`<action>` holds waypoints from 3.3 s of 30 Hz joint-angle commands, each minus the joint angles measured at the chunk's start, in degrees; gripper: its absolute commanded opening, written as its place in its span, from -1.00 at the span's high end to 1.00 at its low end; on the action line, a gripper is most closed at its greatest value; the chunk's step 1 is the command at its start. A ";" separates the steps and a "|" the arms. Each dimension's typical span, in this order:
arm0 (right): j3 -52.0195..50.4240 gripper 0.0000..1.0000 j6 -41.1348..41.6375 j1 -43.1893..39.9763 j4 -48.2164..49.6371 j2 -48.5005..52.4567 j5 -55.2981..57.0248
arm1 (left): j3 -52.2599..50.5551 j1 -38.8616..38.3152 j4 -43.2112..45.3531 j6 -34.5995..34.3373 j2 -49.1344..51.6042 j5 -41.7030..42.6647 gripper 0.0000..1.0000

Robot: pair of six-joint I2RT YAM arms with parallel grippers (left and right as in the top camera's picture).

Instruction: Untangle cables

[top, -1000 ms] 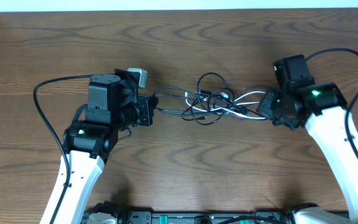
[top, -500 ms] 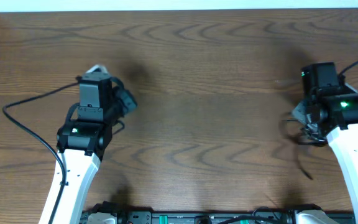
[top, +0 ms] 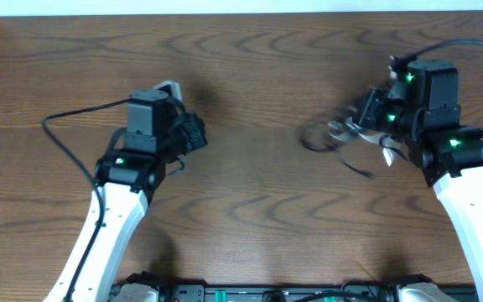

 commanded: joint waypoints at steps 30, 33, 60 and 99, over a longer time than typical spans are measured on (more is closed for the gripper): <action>0.35 -0.55 4.11 0.50 -34.56 3.37 20.90 | 1.44 -21.81 4.52 6.78 13.90 10.34 -0.21; 0.37 -0.57 6.80 0.42 -35.06 3.91 22.40 | 1.42 -24.04 4.63 6.78 18.08 17.64 -0.21; 0.55 -0.64 8.85 -2.19 -29.90 1.40 23.08 | 1.16 -42.27 8.98 2.64 31.23 27.15 0.24; 0.59 -0.65 7.39 -2.19 -28.17 -1.90 22.16 | 0.39 -44.41 10.23 -5.33 31.32 16.33 -0.18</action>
